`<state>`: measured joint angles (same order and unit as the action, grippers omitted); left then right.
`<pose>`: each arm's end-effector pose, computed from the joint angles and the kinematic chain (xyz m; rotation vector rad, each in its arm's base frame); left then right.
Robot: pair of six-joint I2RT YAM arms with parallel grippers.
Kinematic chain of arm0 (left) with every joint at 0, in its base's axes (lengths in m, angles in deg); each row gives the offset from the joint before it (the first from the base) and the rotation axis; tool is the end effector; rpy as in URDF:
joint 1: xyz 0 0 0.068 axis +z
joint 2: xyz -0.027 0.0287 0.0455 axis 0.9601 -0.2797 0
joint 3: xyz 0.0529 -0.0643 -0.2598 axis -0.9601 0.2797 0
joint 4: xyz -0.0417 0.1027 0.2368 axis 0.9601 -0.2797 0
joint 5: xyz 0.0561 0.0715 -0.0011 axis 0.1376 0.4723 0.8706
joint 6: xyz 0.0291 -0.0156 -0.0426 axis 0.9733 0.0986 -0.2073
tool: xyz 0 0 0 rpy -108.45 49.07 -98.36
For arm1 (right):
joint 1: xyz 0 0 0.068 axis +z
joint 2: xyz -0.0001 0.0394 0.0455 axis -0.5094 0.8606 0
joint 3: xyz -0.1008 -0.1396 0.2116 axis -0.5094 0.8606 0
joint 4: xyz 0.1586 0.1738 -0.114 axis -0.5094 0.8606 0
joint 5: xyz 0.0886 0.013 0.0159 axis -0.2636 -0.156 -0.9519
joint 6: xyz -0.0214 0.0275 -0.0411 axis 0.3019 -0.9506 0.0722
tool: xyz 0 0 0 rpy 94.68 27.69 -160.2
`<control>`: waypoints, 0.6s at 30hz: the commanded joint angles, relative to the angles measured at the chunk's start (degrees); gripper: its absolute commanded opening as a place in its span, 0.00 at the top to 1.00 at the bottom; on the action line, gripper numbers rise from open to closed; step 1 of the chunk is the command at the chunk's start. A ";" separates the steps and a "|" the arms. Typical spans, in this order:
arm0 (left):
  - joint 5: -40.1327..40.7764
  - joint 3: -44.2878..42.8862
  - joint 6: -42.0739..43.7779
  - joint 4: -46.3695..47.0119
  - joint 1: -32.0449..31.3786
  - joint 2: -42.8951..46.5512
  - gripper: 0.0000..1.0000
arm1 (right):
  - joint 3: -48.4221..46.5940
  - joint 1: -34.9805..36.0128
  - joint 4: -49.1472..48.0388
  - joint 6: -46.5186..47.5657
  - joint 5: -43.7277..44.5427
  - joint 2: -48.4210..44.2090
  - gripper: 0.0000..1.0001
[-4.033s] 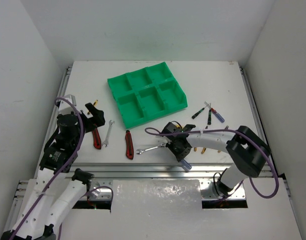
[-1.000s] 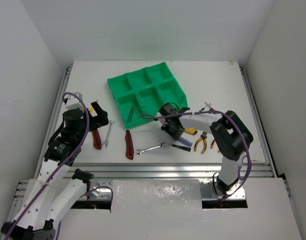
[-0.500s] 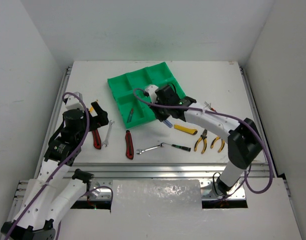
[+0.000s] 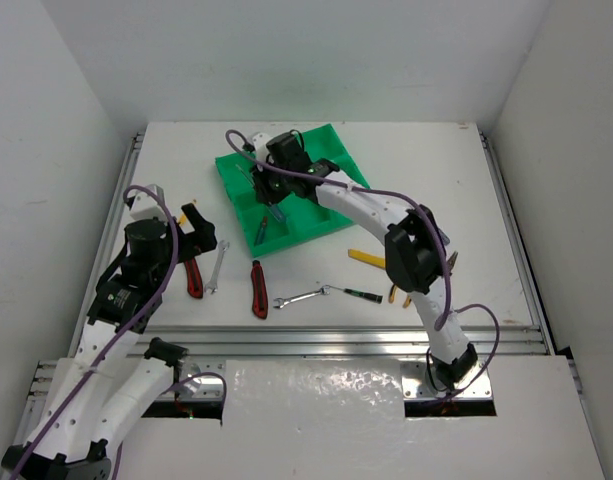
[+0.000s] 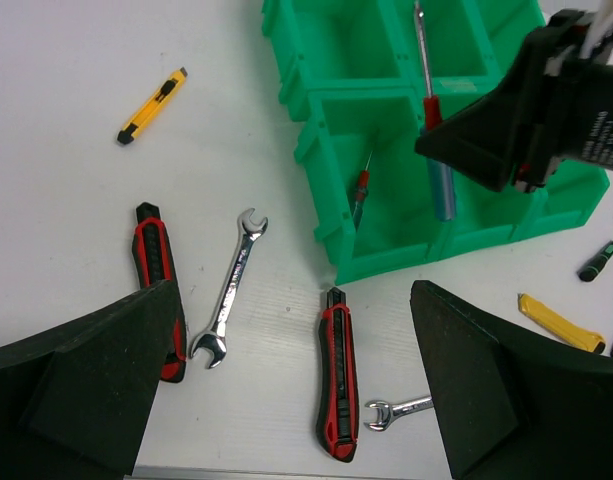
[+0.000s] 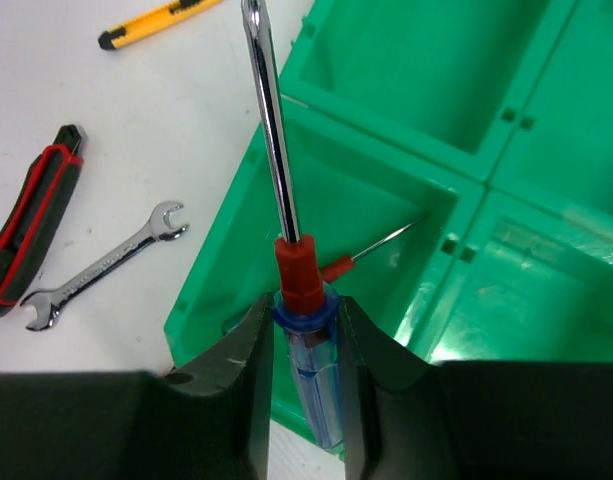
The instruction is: Sort the tools into containers
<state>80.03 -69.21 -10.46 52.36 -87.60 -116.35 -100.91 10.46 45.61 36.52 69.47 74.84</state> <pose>0.1378 -0.0244 0.3238 -0.3207 1.9560 -0.1548 0.3907 0.3463 0.2513 -0.7094 2.1738 0.5975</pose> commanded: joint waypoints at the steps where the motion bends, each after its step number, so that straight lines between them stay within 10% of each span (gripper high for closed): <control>1: 0.33 -0.69 0.26 2.34 -0.30 1.00 0.01 | -4.91 0.40 0.22 -2.12 -0.93 1.32 0.69; 5: 0.16 -0.69 0.26 2.43 -0.30 1.27 0.01 | -4.92 0.49 0.74 -1.25 -0.66 -0.51 0.33; 18: -0.72 -0.69 0.53 2.78 -0.30 2.32 0.01 | 18.52 -20.92 5.93 1.92 2.93 -20.02 0.24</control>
<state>79.92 -69.21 -10.46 52.38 -87.60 -114.71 -87.99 -2.26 50.35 36.92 69.98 58.28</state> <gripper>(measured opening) 0.988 0.757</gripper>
